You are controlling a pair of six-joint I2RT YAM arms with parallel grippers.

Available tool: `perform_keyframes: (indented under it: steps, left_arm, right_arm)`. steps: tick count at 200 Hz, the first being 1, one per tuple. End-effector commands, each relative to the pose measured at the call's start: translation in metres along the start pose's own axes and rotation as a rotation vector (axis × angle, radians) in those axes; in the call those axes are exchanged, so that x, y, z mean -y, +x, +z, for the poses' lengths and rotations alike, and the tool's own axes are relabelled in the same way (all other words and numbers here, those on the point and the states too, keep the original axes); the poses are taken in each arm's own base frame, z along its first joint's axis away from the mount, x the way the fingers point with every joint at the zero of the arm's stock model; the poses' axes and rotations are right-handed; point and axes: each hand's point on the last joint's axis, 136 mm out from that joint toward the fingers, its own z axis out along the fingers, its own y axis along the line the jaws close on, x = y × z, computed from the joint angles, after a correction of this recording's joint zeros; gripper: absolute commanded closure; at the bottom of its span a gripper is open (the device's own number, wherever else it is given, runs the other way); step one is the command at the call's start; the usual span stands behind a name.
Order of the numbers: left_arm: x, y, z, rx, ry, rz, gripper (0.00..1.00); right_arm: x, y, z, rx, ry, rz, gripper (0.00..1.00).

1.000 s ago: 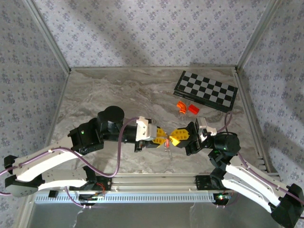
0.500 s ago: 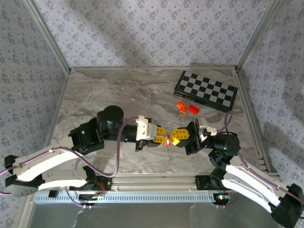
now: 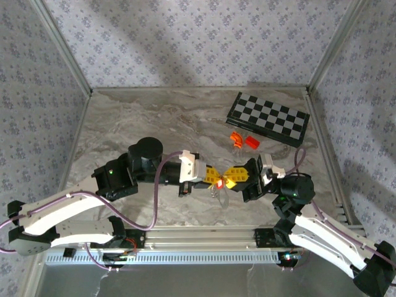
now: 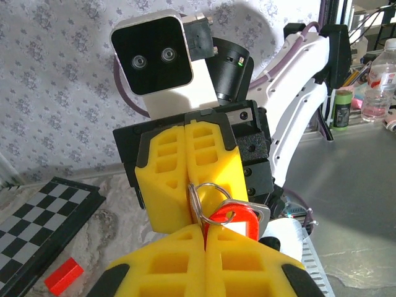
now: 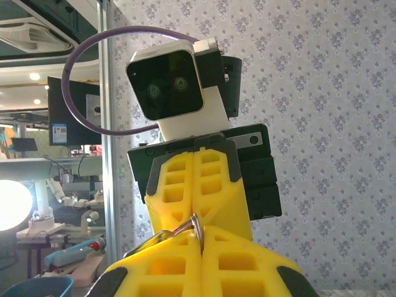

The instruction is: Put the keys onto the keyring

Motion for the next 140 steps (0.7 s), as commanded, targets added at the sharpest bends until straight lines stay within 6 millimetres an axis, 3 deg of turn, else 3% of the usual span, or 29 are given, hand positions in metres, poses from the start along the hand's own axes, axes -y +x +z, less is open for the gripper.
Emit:
perform_keyframes:
  steps: [1,41,140]
  left_arm:
    - [-0.004,-0.019,0.004,0.066,-0.008,0.028,1.00]
    - [-0.004,-0.021,0.005,0.073,-0.003,0.014,0.90]
    - [0.007,-0.020,0.008,0.104,0.065,-0.055,0.96]
  right_arm:
    - [-0.005,-0.003,0.005,-0.016,-0.026,-0.016,1.00]
    - [-0.002,0.005,0.005,-0.050,-0.016,-0.020,1.00]
    - [-0.004,0.020,0.000,-0.172,0.007,-0.067,1.00]
